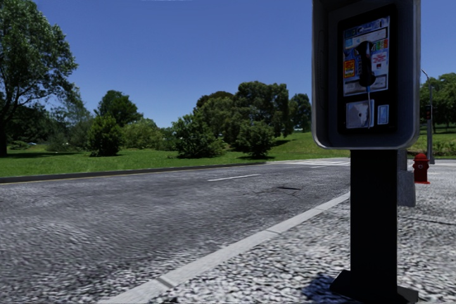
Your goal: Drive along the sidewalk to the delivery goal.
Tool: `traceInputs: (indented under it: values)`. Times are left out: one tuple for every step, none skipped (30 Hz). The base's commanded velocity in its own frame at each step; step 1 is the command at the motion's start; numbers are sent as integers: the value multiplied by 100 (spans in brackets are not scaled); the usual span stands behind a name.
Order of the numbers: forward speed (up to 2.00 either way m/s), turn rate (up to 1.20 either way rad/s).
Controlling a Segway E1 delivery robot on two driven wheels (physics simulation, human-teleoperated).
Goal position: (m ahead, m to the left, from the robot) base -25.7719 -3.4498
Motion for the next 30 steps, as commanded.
traceInputs:
  values:
    - [-49, 50]
    - [-49, 50]
    - [-50, 50]
    - [-50, 50]
    - [-50, 50]
    - [-56, 50]
    - [-56, 50]
    - [-62, 50]
    - [-63, 50]
    - [-64, 50]
    - [-64, 50]
    - [-64, 50]
    - [-64, 50]
    - [-65, 50]
    - [-65, 50]
    - [-66, 50]
    - [-67, 52]
    - [-67, 52]
    - [-67, 54]
    - [-67, 56]
    - [-67, 58]
    - [-67, 58]
    - [-67, 58]
    - [-67, 58]
    - [-67, 58]
    - [-67, 58]
    - [-67, 60]
    - [-67, 60]
    - [-67, 60]
    - [-67, 62]
